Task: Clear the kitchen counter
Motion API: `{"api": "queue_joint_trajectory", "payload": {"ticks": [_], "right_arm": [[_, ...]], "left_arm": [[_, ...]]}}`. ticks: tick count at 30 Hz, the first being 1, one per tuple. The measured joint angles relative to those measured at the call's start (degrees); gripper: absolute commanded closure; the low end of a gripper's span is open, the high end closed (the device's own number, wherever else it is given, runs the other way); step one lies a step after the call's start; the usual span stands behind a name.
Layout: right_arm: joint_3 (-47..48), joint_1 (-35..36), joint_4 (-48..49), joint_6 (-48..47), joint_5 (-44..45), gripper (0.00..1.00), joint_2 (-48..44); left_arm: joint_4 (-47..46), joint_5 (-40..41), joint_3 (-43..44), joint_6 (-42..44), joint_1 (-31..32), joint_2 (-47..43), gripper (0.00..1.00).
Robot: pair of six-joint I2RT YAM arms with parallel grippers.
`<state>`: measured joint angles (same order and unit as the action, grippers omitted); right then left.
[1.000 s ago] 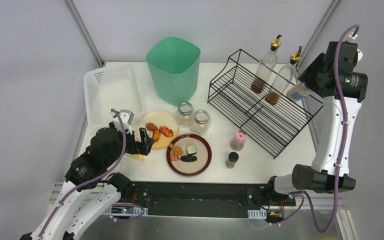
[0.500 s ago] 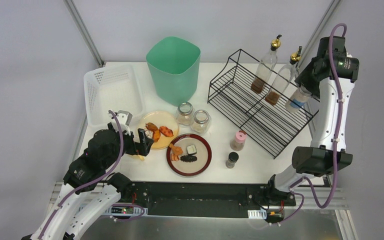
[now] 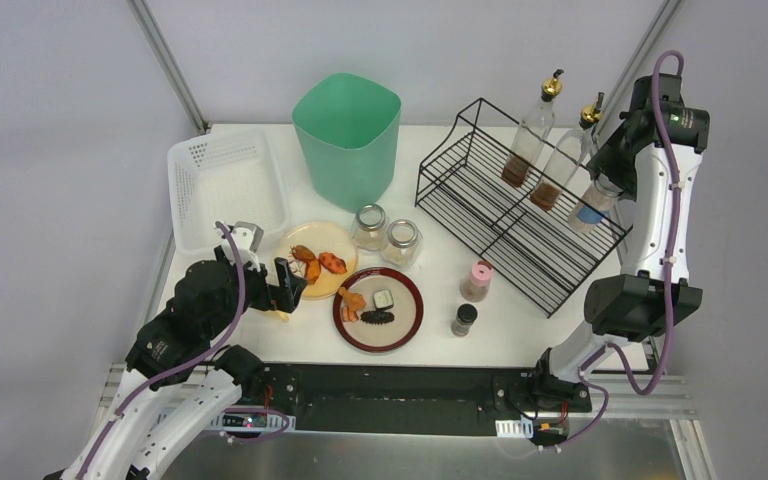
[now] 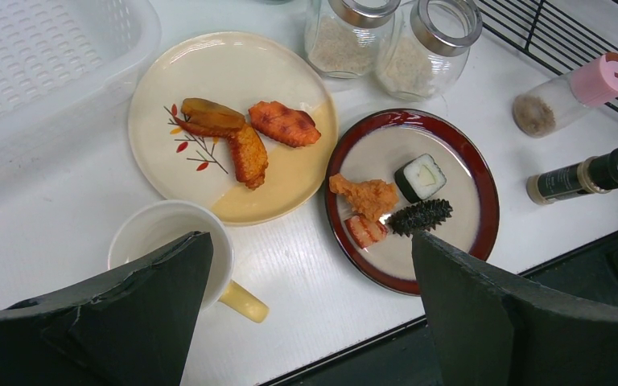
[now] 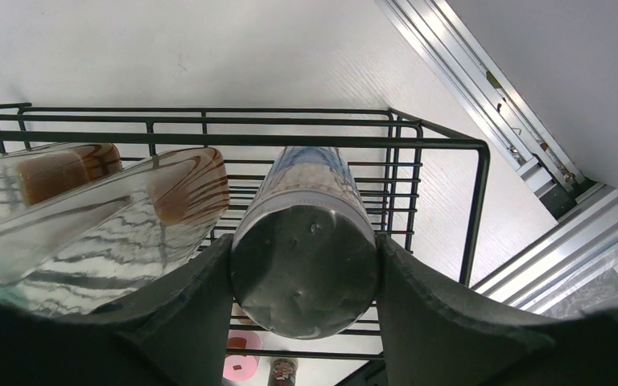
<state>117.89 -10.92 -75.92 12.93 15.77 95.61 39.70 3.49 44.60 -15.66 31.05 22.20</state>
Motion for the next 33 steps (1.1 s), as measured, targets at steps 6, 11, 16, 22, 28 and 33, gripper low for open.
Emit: {"api": "queue_joint_trajectory", "payload": {"ticks": [6, 11, 16, 22, 28, 33], "right_arm": [[-0.28, 0.0, 0.31, 0.0, -0.13, 0.5, 0.79], [-0.26, -0.04, 0.5, -0.04, -0.04, 0.4, 0.79], [-0.26, -0.04, 0.68, 0.11, -0.07, 0.28, 0.7], [-0.37, -0.04, 2.69, 0.13, -0.04, 0.22, -4.13], [-0.28, 0.85, 3.3, 0.15, -0.24, 0.2, -12.66], [-4.37, 5.25, 4.83, -0.09, -3.13, 0.2, -21.44]], "left_arm": [[0.02, 0.0, -0.02, 0.0, 0.0, 0.0, 0.0], [0.02, 0.0, -0.02, 0.0, 0.0, 0.22, 0.0], [0.02, 0.0, -0.09, 0.0, 0.0, 0.35, 0.0], [0.02, 0.0, -0.09, 0.0, 0.0, 1.22, 0.0], [0.02, 0.0, -0.09, 0.0, 0.0, 1.84, 0.0], [0.02, -0.04, -0.09, 0.0, 0.0, 2.27, 0.01]]}}
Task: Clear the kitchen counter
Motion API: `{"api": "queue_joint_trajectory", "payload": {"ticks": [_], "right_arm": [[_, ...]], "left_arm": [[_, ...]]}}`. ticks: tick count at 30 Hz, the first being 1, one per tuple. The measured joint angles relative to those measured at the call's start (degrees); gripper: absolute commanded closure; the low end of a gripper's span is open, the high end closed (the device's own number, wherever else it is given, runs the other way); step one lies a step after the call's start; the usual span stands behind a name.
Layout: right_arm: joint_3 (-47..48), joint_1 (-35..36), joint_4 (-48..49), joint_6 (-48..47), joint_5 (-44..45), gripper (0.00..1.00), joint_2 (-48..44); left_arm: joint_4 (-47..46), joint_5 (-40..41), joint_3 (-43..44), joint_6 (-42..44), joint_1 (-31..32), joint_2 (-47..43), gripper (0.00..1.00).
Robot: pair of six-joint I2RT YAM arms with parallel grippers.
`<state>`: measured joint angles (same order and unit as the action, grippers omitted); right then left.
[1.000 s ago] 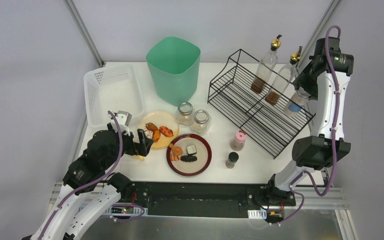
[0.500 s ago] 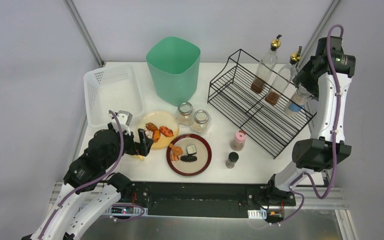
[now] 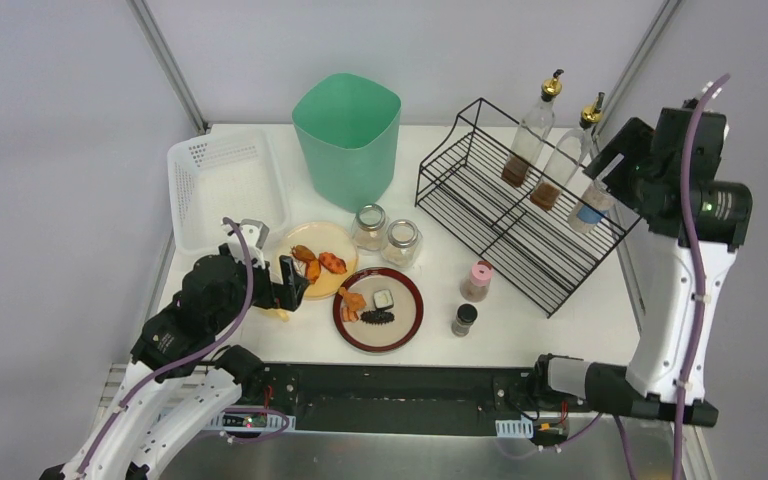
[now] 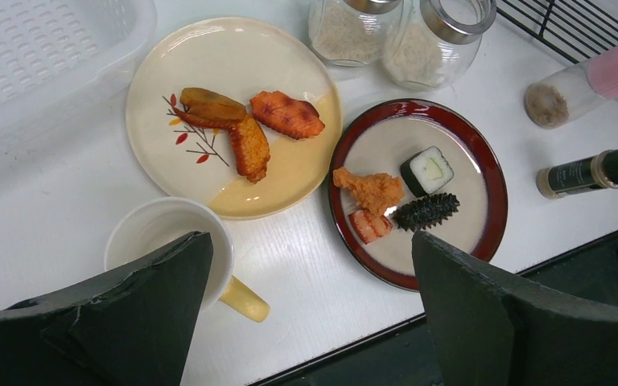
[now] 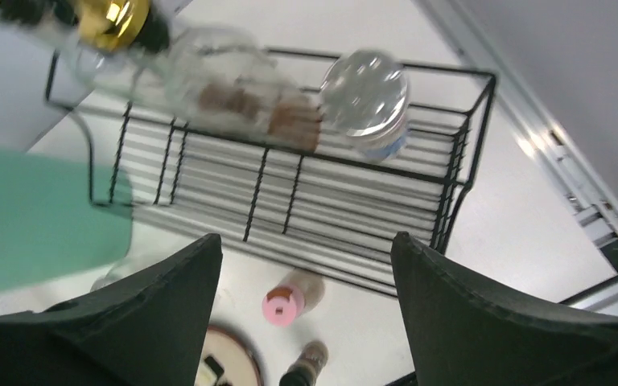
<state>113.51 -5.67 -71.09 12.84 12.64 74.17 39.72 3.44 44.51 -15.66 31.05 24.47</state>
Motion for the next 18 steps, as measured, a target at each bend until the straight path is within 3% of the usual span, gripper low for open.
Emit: {"api": "queue_joint_trajectory", "payload": {"ticks": [10, 18], "right_arm": [[-22.95, 7.45, 4.87, 0.66, -15.63, 0.14, -20.06], [-37.53, 18.18, 7.32, 1.11, -20.76, 0.14, -25.62]], "left_arm": [[-0.02, -0.42, 0.0, 0.0, 0.0, 3.41, 0.0], [-0.02, -0.46, 0.0, 0.0, 0.0, 5.27, 0.0]]}}
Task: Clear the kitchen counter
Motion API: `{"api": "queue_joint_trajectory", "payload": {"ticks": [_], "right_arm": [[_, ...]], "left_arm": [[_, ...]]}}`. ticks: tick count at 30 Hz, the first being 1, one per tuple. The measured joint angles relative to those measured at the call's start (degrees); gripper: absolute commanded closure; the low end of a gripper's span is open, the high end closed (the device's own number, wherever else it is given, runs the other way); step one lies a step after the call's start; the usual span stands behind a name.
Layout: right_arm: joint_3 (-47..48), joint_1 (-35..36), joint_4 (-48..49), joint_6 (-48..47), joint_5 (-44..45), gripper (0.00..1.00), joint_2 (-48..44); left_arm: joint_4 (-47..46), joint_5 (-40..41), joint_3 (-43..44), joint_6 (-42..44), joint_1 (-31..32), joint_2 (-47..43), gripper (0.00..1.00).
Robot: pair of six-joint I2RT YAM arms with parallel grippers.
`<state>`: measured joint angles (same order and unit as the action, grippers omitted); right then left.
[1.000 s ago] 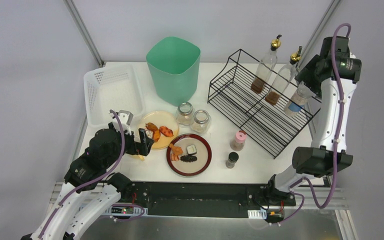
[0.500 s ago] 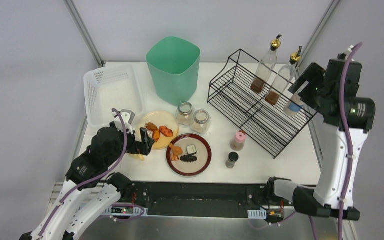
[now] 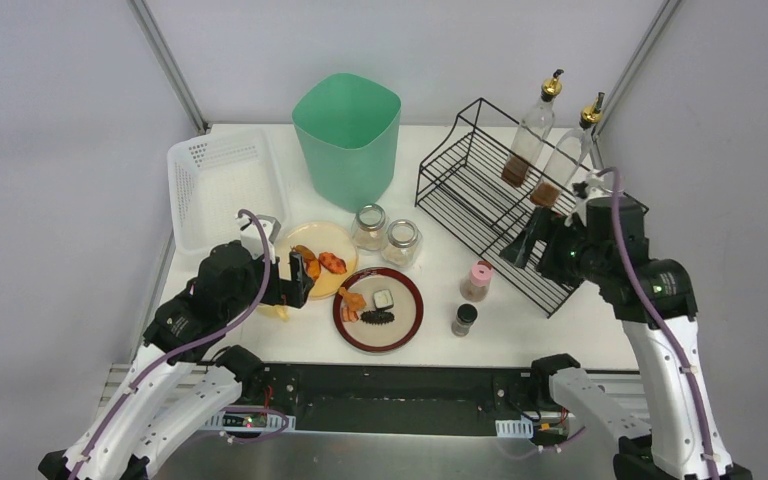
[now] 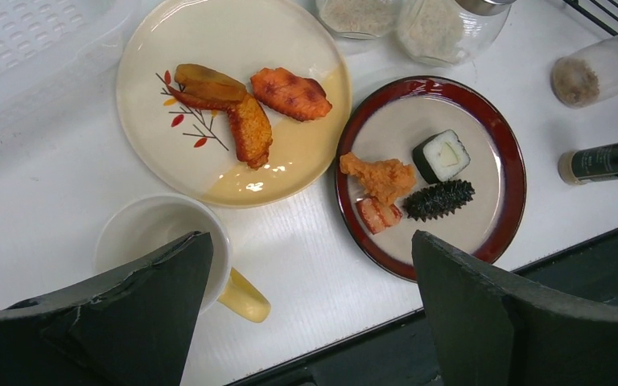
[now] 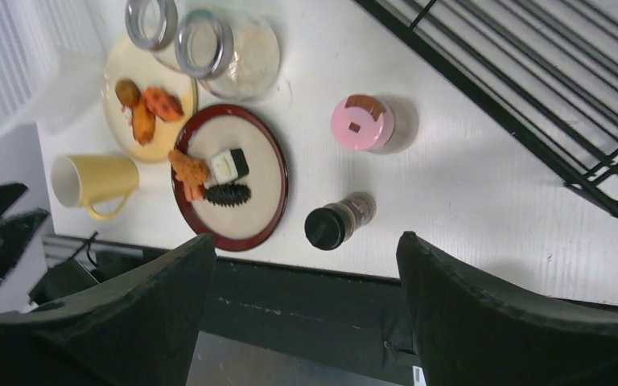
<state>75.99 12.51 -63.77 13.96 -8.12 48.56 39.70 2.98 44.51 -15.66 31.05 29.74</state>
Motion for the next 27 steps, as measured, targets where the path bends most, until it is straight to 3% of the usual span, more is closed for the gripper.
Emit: {"api": "queue_joint_trajectory", "payload": {"ticks": [6, 12, 20, 27], "right_arm": [[-7.02, 13.99, 4.92, 1.92, 3.23, 0.1, 2.23], [-5.77, 26.18, 12.7, 3.21, 11.8, 0.07, 13.81], [3.32, 30.64, 20.17, 3.56, 19.12, 0.01, 33.07], [11.58, 31.34, 22.51, 3.34, 20.85, 0.01, 46.07]], "left_arm": [[0.0, 0.07, 0.0, -0.02, 0.0, 1.31, 0.0], [0.0, 0.72, 0.0, -0.02, 0.0, 1.51, 0.0], [0.02, 1.6, 0.0, 0.0, 0.0, 2.29, 0.0], [0.0, 1.62, 0.0, 0.02, 0.0, 2.86, 0.0]]}}
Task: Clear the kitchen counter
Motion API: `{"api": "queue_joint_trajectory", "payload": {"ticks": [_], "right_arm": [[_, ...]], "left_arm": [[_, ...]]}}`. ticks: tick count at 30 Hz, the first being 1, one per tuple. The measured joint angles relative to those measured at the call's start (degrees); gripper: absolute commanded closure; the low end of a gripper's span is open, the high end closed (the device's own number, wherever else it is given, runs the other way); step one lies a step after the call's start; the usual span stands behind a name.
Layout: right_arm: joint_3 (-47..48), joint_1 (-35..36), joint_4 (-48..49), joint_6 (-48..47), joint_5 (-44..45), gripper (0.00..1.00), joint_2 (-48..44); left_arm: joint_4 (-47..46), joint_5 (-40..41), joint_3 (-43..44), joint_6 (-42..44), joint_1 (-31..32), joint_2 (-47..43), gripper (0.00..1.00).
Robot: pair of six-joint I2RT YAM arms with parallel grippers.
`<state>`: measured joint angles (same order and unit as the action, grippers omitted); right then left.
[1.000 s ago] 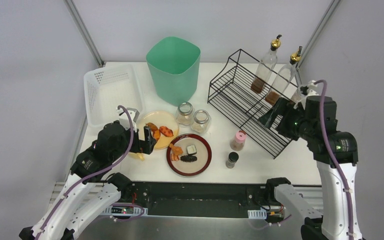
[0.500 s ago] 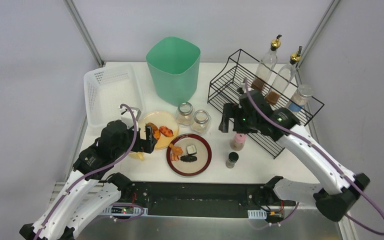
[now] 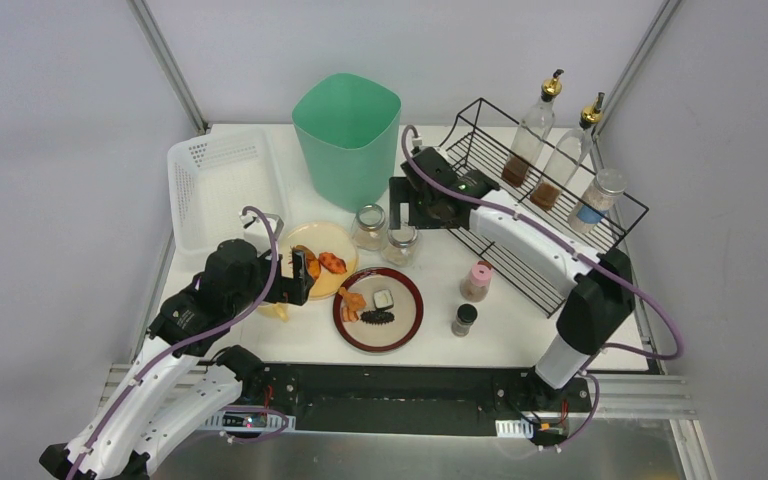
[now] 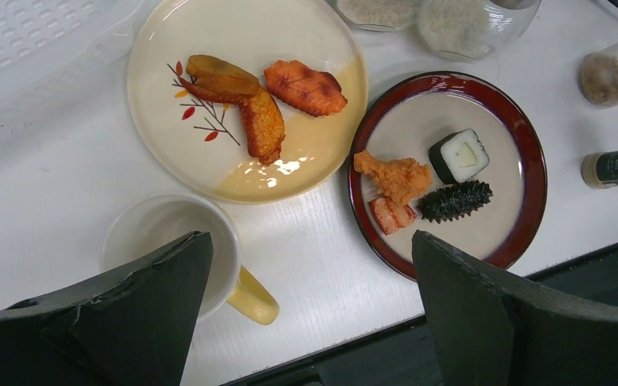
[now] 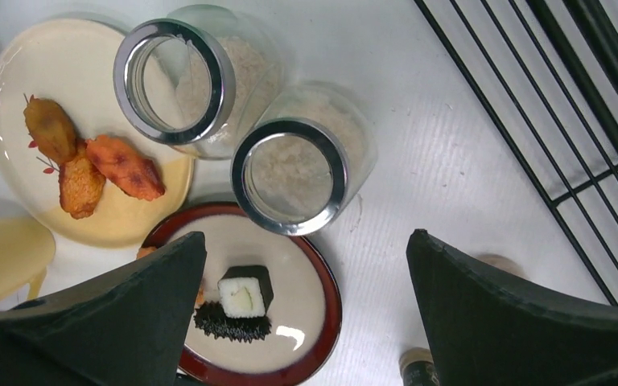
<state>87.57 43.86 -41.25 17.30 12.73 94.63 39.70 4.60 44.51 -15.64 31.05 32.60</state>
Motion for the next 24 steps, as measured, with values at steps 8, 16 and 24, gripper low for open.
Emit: {"api": "queue_joint_trajectory", "payload": {"ticks": [8, 16, 24], "right_arm": [[6.12, 1.27, 0.33, -0.13, 0.37, 0.01, 9.16], [8.98, 3.04, 0.07, -1.07, 2.38, 0.01, 14.62], [8.52, 3.08, 0.22, -1.07, 3.96, 0.01, 14.64]], "left_arm": [[0.02, 0.0, 0.0, 0.0, 0.0, -0.17, 0.0], [0.0, 0.0, 0.0, 0.02, 0.0, -0.79, 0.01], [0.0, 0.0, 0.0, 0.02, 0.0, -0.79, 0.0]]}}
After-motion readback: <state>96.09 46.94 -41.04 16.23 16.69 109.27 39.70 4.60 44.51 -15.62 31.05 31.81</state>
